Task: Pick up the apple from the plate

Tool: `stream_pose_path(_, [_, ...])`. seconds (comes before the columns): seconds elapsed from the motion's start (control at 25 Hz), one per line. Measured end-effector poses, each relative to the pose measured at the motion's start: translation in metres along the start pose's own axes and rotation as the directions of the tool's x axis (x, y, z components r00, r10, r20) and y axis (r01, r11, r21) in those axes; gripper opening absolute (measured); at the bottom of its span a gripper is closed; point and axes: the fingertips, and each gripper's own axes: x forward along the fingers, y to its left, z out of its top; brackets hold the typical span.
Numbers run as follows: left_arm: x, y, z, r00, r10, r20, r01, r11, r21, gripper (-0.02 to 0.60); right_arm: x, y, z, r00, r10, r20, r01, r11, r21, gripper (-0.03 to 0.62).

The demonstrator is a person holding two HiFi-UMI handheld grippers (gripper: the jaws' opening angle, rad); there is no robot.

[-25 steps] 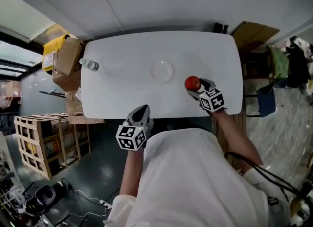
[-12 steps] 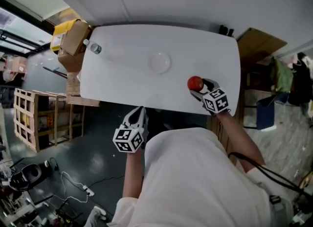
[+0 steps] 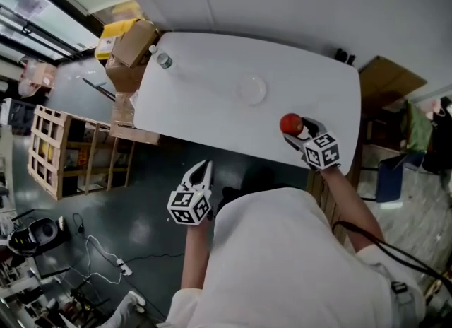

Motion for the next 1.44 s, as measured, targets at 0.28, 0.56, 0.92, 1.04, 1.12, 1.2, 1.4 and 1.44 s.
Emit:
stream_pose_path(0.28, [-0.033, 0.027, -0.014, 0.999, -0.03, -0.039, 0.031, 0.999, 0.016, 0.002, 0.003, 0.041, 0.006, 0.999, -0.016, 0.041, 0.014, 0.999, 0.044, 0.35])
stream_pose_path(0.56, [-0.05, 0.053, -0.029, 0.999, -0.028, -0.028, 0.027, 0.999, -0.025, 0.002, -0.001, 0.056, 0.011, 0.998, -0.052, 0.044, 0.051, 0.998, 0.023, 0.35])
stream_pose_path(0.92, [-0.07, 0.071, -0.037, 1.0, -0.01, -0.006, 0.01, 0.999, -0.042, 0.002, -0.002, 0.072, 0.018, 0.996, -0.058, 0.065, 0.057, 0.998, 0.016, 0.35])
stream_pose_path(1.04, [-0.071, 0.071, -0.035, 1.0, -0.013, 0.005, 0.013, 1.0, -0.028, 0.002, -0.002, 0.077, 0.024, 0.995, -0.055, 0.078, 0.055, 0.998, -0.001, 0.35])
stream_pose_path(1.12, [-0.072, 0.072, -0.032, 1.0, -0.015, 0.016, 0.015, 1.0, -0.026, 0.002, -0.002, 0.08, 0.027, 0.995, -0.054, 0.084, 0.055, 0.998, -0.01, 0.35])
stream_pose_path(1.2, [-0.072, 0.072, -0.03, 1.0, -0.017, 0.023, 0.017, 1.0, -0.025, 0.002, -0.002, 0.082, 0.03, 0.995, -0.051, 0.088, 0.052, 0.999, -0.014, 0.35])
stream_pose_path(1.4, [-0.072, 0.067, -0.031, 0.999, -0.031, 0.024, 0.032, 0.999, -0.016, 0.002, -0.007, 0.082, 0.033, 0.992, -0.062, 0.108, 0.063, 0.998, -0.008, 0.35])
stream_pose_path(1.44, [-0.072, 0.065, -0.032, 0.999, -0.035, 0.023, 0.035, 0.999, -0.014, 0.002, -0.008, 0.082, 0.033, 0.992, -0.065, 0.112, 0.066, 0.998, -0.007, 0.35])
